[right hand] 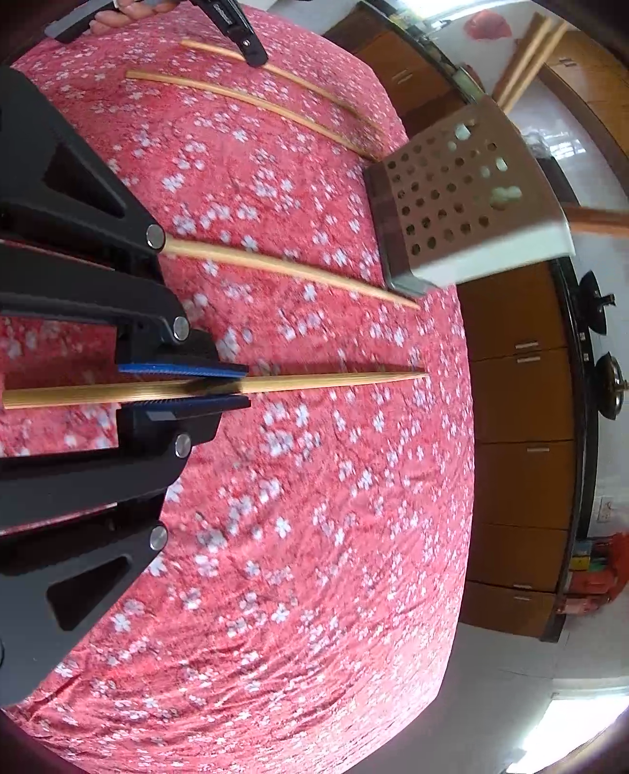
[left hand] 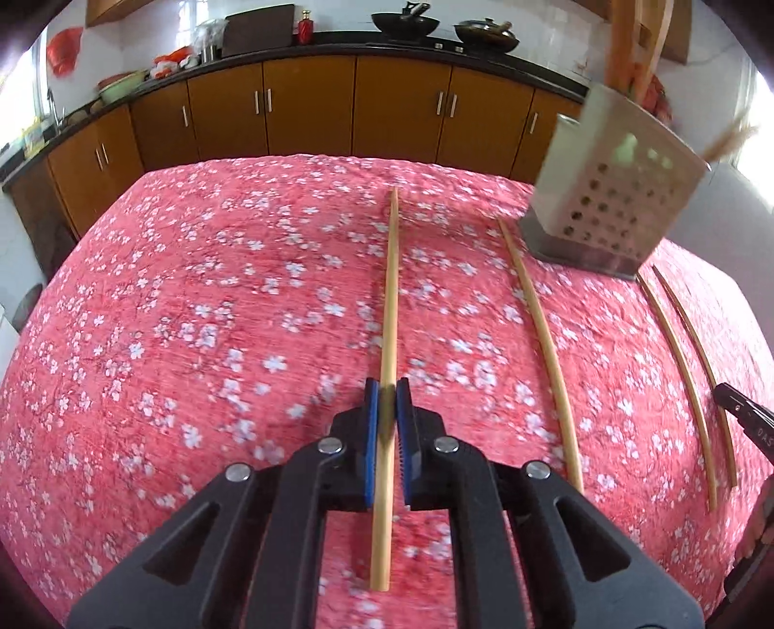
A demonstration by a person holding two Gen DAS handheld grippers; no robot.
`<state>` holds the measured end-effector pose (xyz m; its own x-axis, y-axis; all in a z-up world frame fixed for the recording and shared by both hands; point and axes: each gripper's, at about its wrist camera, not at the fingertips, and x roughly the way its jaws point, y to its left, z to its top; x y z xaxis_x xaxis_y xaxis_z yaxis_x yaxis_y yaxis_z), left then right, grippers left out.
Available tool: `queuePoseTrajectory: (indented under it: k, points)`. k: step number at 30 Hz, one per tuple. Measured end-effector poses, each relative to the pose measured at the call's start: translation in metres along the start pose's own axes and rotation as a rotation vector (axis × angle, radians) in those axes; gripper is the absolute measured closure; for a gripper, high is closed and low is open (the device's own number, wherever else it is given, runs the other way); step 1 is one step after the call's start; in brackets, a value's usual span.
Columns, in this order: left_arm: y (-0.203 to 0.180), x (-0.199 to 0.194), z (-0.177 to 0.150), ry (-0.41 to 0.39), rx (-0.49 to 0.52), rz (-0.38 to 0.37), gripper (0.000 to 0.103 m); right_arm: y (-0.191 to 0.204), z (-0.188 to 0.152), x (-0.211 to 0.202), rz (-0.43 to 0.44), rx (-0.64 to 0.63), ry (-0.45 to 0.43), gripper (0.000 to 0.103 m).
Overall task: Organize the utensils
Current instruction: 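Hold the chopsticks pinched against the table with both tools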
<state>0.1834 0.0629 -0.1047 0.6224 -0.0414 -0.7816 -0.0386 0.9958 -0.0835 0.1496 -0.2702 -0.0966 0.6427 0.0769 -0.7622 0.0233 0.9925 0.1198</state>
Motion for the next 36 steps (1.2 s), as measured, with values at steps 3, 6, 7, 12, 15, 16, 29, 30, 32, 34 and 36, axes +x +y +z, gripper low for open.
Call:
queuePoseTrajectory:
  k: [3, 6, 7, 12, 15, 16, 29, 30, 32, 34, 36]
  points:
    - [0.0, 0.0, 0.0, -0.01, 0.011, -0.002, 0.092, -0.008, 0.003, 0.002, -0.012, 0.026, -0.006, 0.094]
    - [0.0, 0.001, 0.001, -0.01, 0.016, -0.004, 0.09, -0.011, 0.001, 0.001, -0.001, 0.032, -0.018, 0.094]
    - [-0.001, 0.001, 0.001, -0.01, 0.016, -0.005, 0.09, -0.011, 0.002, 0.001, -0.001, 0.032, -0.018, 0.094]
    - [0.003, 0.0, -0.001, -0.011, 0.001, -0.021, 0.089, -0.009, 0.003, 0.002, -0.008, 0.027, -0.018, 0.093]
    - [0.005, -0.001, -0.002, -0.012, -0.01, -0.031, 0.089, -0.008, 0.002, 0.002, -0.013, 0.023, -0.019, 0.093]
    - [0.006, -0.001, -0.002, -0.012, -0.013, -0.034, 0.089, -0.007, 0.002, 0.002, -0.014, 0.022, -0.019, 0.093]
    - [0.008, -0.003, -0.003, -0.013, -0.03, -0.048, 0.089, -0.006, 0.002, 0.003, -0.014, 0.021, -0.019, 0.093]
    - [0.008, -0.003, -0.003, -0.013, -0.03, -0.048, 0.089, -0.007, 0.002, 0.003, -0.014, 0.021, -0.019, 0.093]
    - [0.008, -0.003, -0.003, -0.013, -0.03, -0.047, 0.089, -0.007, 0.002, 0.003, -0.014, 0.021, -0.019, 0.093]
    - [0.008, -0.003, -0.003, -0.013, -0.03, -0.047, 0.089, -0.007, 0.002, 0.003, -0.014, 0.021, -0.019, 0.093]
    - [0.008, -0.003, -0.003, -0.013, -0.03, -0.048, 0.089, -0.007, 0.002, 0.003, -0.014, 0.02, -0.019, 0.093]
